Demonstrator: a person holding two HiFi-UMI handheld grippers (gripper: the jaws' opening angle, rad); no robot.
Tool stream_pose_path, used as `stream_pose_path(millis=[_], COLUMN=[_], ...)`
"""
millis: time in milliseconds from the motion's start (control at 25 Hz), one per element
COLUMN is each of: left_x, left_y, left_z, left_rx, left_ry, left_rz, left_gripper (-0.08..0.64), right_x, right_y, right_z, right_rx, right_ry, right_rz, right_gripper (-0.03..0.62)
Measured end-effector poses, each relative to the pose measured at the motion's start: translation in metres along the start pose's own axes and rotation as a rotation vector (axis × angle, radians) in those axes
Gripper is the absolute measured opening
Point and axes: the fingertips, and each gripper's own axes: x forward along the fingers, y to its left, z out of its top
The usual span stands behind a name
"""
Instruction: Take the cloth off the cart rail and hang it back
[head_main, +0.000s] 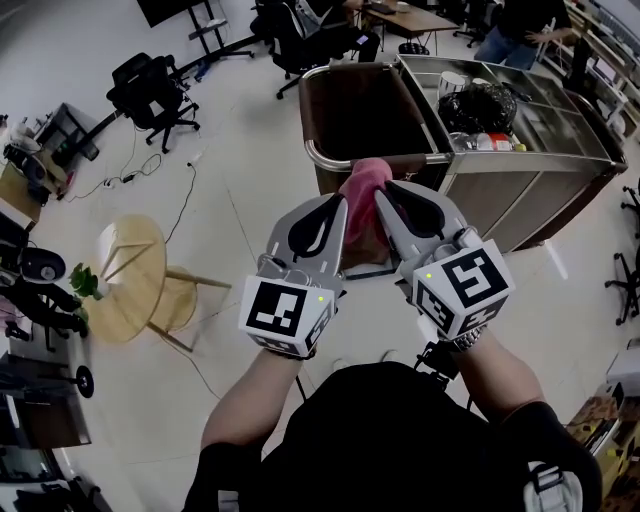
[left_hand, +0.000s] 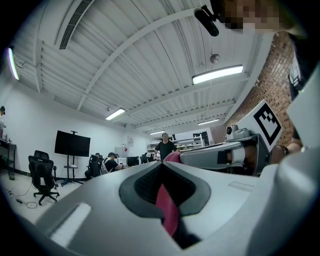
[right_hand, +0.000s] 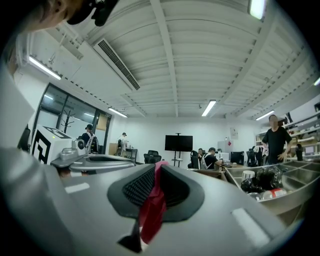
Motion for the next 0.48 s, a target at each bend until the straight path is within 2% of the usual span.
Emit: stream_pose_path(millis=[200,320,360,480], left_x=[0.008,0.007,0.008,0.013], left_y=[-0.003,-0.007,-0.007,-0.004], left_z=[0.0,-0.008,-0.008,0.0], left_rx=[0.009,-0.048,-0.053,-0.014], left_ry=[0.001,0.094,0.092,-0.005], left_rz=[0.001,0.013,0.013,0.003], left_gripper=[0.003,0.003,0.003,0.003], right_x=[0.0,-0.002,-0.003,-0.004], right_y=[-0.006,-0.011,-0.012,-0.013], right_z=[0.0,0.001,0.002,0.004], right_rx=[-0.004,-0.004,-0.005,-0.006], right_ry=[-0.002,-0.003,-0.005,-0.009], right_rz=[0.011,0.009,0.009,0.006], right_gripper=[0.034,0.034,0.034,0.034])
